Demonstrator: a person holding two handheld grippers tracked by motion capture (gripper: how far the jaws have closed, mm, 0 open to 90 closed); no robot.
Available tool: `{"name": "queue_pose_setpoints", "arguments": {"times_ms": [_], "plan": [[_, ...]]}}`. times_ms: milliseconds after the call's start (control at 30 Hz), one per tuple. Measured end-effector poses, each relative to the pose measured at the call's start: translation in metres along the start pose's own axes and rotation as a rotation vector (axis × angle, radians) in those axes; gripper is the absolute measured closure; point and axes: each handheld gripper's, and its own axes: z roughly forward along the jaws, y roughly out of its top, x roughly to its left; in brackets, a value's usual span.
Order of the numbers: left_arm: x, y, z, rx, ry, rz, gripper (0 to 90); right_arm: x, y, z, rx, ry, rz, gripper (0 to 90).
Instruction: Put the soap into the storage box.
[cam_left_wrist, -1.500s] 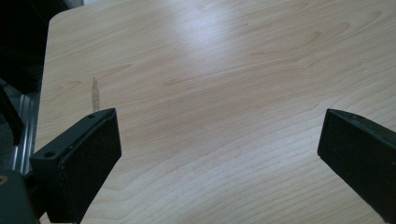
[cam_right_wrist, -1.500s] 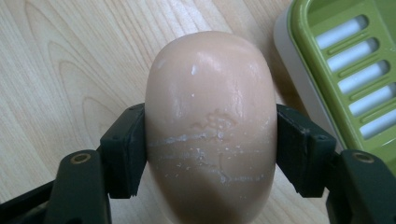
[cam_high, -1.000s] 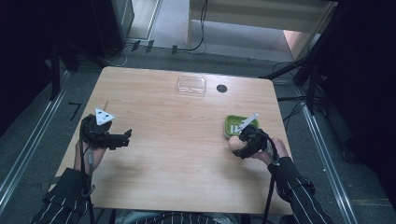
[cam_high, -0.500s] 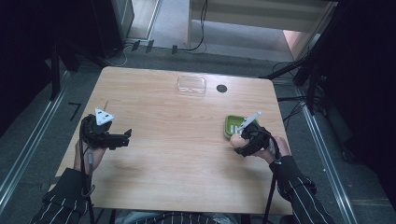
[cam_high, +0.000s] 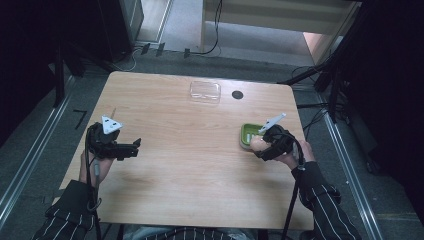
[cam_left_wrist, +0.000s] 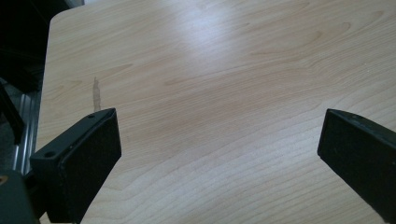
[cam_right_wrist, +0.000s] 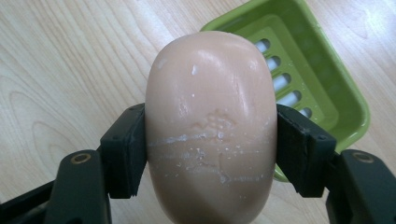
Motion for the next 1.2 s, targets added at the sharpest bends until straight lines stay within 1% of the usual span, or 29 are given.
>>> {"name": "queue_pose_setpoints", "arguments": {"times_ms": [167,300,367,400,533,567,600,667,767,1000,1033,1100,1200], "plan": [[-0.001,0.0,0.0,0.002,0.0,0.003,0.0,-0.004,0.001,0.0,-0.002,-0.007,0.009,33.6],[0.0,0.0,0.0,0.002,0.0,0.002,0.1,-0.009,0.004,-0.002,-0.017,-0.019,0.008,33.6],[0.0,0.0,0.001,0.002,-0.002,0.002,0.1,-0.01,0.004,-0.002,-0.019,-0.015,0.015,33.5],[0.0,0.0,0.001,0.003,-0.002,0.002,0.1,-0.012,0.005,-0.002,-0.02,-0.021,0.008,33.6],[0.0,0.0,0.001,0.004,-0.002,0.002,0.1,-0.015,0.008,-0.001,-0.026,-0.018,0.006,33.6],[0.0,0.0,0.001,0.003,-0.003,0.002,0.1,-0.016,0.009,-0.001,-0.024,-0.019,0.011,33.6],[0.0,0.0,0.001,0.004,-0.003,0.002,0.1,-0.017,0.009,-0.001,-0.026,-0.019,0.001,33.6],[-0.001,0.0,0.001,0.002,-0.003,0.002,0.1,-0.018,0.01,0.0,-0.027,-0.017,0.004,33.6],[-0.001,0.0,0.001,0.004,-0.004,0.003,0.1,-0.021,0.013,0.001,-0.032,-0.02,-0.012,33.6],[-0.001,0.0,0.001,0.004,-0.003,0.003,0.1,-0.027,0.018,0.003,-0.042,-0.026,-0.019,33.6],[0.0,0.0,0.001,0.004,-0.003,0.003,0.1,-0.029,0.019,0.004,-0.04,-0.025,-0.033,33.6],[0.0,0.0,0.001,0.004,-0.002,0.003,0.1,-0.031,0.02,0.005,-0.038,-0.025,-0.03,33.6],[0.0,0.0,0.001,0.004,-0.002,0.003,0.1,-0.034,0.021,0.008,-0.039,-0.023,-0.038,33.6]]}}
